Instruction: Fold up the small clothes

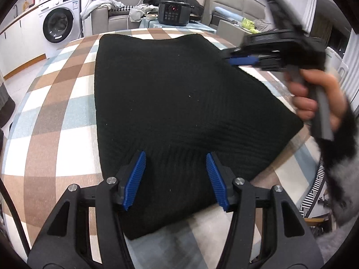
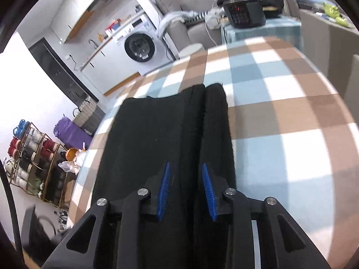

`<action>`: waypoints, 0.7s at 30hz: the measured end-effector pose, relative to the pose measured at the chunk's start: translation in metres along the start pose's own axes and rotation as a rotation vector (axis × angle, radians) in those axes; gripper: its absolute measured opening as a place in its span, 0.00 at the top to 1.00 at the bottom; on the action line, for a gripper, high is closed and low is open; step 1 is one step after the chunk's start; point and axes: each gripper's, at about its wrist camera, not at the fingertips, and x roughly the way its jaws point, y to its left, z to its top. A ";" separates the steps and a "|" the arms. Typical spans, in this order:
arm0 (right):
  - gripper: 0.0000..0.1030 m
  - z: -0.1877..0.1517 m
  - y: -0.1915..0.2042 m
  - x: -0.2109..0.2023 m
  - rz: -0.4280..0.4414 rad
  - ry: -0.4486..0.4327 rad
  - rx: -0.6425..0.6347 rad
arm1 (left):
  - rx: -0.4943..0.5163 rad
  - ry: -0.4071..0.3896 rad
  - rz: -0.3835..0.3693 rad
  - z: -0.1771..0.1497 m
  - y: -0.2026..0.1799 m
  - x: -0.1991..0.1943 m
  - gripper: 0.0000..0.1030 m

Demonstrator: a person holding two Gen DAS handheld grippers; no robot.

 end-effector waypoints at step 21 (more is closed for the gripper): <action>0.67 -0.039 0.013 -0.013 -0.016 0.060 -0.117 | -0.055 -0.005 -0.033 0.005 0.012 -0.001 0.47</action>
